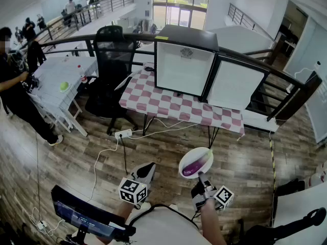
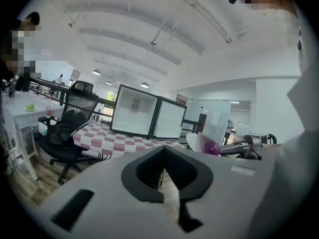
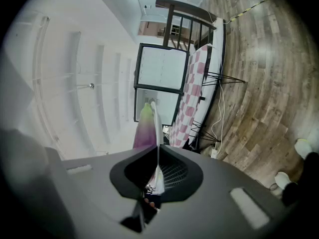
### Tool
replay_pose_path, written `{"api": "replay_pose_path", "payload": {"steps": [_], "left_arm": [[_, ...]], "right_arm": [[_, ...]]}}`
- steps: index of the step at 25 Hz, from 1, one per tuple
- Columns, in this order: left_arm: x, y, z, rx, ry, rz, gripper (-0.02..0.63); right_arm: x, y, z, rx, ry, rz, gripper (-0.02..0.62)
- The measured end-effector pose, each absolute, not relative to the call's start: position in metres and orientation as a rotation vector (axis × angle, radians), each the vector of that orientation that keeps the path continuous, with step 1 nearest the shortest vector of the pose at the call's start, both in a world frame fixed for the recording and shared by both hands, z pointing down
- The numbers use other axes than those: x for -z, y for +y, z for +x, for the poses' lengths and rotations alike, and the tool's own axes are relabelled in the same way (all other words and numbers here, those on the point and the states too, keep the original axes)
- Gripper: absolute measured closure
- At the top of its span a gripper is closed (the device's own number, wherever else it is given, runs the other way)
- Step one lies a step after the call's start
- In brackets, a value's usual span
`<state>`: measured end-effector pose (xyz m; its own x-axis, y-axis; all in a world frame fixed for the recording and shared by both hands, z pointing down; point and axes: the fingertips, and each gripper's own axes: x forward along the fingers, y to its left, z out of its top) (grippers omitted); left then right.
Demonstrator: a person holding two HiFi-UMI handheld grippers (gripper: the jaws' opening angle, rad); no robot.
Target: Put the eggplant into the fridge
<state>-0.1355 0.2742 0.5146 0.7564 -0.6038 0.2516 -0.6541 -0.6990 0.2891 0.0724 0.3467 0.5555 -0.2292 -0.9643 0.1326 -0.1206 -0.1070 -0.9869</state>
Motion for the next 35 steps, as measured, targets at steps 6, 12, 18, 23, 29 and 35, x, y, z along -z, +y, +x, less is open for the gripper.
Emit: {"api": "replay_pose_path", "payload": {"steps": [6, 12, 18, 23, 29, 35], "left_arm": [[-0.510, 0.262, -0.132, -0.177, -0.983, 2.609, 0.603], [-0.510, 0.266, -0.131, -0.173, -1.006, 2.594, 0.603], [-0.512, 0.274, -0.124, -0.185, -1.016, 2.592, 0.603], [-0.514, 0.282, -0.118, -0.196, -1.029, 2.583, 0.603], [-0.519, 0.289, -0.104, -0.210, -1.048, 2.561, 0.603], [-0.518, 0.292, -0.089, -0.200, -1.085, 2.544, 0.603]], "right_arm": [[-0.552, 0.332, 0.075, 1.412, 1.434, -1.240, 0.577], [-0.547, 0.331, 0.074, 1.422, 1.446, -1.196, 0.577], [-0.550, 0.336, 0.083, 1.434, 1.438, -1.189, 0.577], [-0.552, 0.339, 0.090, 1.446, 1.449, -1.179, 0.577], [-0.551, 0.340, 0.098, 1.466, 1.472, -1.151, 0.577], [-0.551, 0.344, 0.112, 1.476, 1.486, -1.134, 0.577]]}}
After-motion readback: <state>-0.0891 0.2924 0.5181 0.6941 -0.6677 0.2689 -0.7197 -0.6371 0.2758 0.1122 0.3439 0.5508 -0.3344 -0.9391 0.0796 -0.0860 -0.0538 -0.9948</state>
